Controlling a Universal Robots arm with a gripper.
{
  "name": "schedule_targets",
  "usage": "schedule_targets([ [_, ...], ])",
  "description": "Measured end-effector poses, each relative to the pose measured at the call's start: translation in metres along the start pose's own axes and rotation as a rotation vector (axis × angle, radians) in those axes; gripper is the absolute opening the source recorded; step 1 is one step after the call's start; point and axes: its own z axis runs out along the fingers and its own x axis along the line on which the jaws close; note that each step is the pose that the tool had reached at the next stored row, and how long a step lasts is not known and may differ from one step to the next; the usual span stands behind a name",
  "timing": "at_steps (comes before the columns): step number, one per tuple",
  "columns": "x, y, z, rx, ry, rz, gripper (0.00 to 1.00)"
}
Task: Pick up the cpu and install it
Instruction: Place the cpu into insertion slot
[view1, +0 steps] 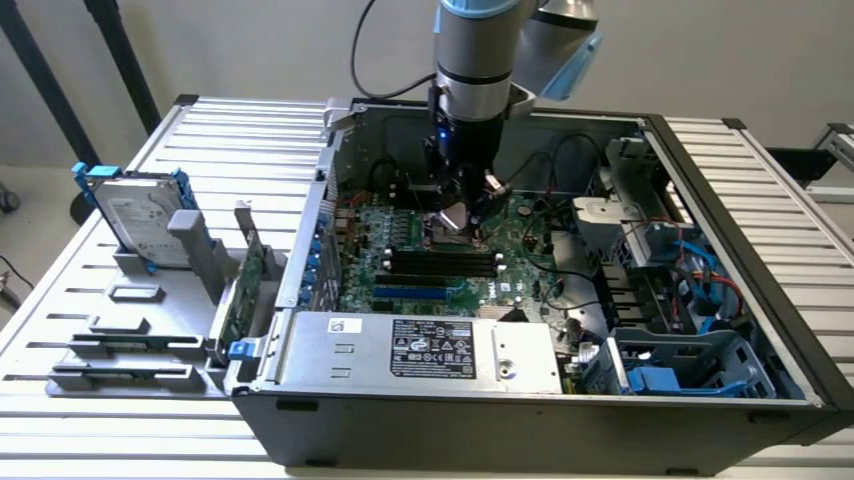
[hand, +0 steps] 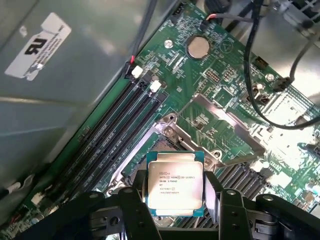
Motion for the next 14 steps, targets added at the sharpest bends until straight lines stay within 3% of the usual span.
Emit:
schedule_targets([
  [14, 0.0, -0.0001, 0.0006, 0.0018, -0.0094, 0.213, 0.55],
])
